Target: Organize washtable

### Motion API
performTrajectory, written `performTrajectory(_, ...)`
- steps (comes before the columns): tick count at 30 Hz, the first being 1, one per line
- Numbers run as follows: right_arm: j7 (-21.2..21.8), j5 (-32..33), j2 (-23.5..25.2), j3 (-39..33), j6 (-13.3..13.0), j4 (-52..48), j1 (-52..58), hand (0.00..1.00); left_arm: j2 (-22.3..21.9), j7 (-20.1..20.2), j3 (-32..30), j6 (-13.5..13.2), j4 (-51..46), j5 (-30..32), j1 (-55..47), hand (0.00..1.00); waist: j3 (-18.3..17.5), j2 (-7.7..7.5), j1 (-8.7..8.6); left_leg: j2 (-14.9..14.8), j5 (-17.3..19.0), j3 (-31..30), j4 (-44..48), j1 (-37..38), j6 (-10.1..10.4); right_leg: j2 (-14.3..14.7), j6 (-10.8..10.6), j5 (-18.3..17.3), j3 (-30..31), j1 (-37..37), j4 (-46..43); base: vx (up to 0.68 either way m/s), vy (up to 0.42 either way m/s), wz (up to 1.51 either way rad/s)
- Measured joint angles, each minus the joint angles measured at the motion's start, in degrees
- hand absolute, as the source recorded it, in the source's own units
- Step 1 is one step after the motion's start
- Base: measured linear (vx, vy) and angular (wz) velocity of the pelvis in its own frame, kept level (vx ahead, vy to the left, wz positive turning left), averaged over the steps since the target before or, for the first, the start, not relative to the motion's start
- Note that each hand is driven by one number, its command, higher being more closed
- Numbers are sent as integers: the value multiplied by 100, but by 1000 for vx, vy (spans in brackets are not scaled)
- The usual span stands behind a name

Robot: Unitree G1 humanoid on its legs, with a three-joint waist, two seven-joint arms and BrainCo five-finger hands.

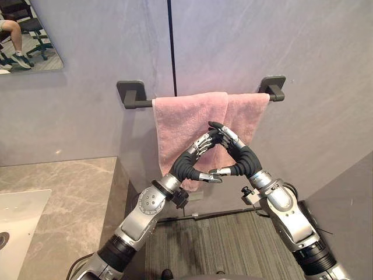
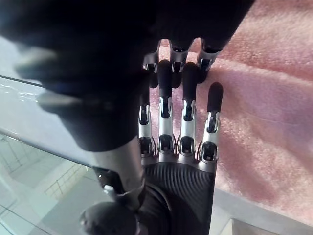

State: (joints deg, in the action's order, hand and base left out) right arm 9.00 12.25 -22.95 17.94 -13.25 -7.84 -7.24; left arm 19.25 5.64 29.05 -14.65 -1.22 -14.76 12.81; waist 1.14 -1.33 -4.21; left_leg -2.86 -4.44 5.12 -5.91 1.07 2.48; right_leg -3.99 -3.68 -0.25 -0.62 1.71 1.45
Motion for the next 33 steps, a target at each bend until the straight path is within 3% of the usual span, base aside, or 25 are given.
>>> performTrajectory(8, -30, -229, 28, -61, 85, 319, -157, 0, -154, -196, -185, 33, 560, 795, 158, 0, -6, -16, -17, -15, -2, 29, 19, -35, 2, 14, 20, 64, 30, -9, 76, -1, -3, -1)
performTrajectory(13, -10, -234, 135, -374, 86, 462, -233, 0, -348, -439, -775, 50, 787, 1091, 195, 0, -2, -32, -15, -18, -2, 45, -5, -37, 3, 15, 18, 64, 50, -22, 74, -7, -2, 0)
performTrajectory(17, 26, -215, 135, -390, 84, 490, -219, 0, -317, -833, -1511, 110, 1029, 1091, 224, 0, -1, -62, -43, -23, -2, 47, -4, -44, 3, 21, 18, 64, 51, -28, 75, 0, 0, 0)
performTrajectory(23, 120, -132, 333, -606, 85, 665, -218, 0, -316, -985, -1648, 110, 1028, 1108, 224, 0, -1, -154, -10, -17, -2, 35, 5, -50, 3, 16, 18, 64, 40, -25, 77, 0, 0, 0)
performTrajectory(33, 119, 81, 480, -896, 86, 732, -218, 0, -329, -1117, -2101, 110, 1028, 1112, 224, 0, 2, -182, 11, -15, -6, -9, 16, -51, 8, 14, 18, 64, -6, -5, 80, 0, 0, 2)
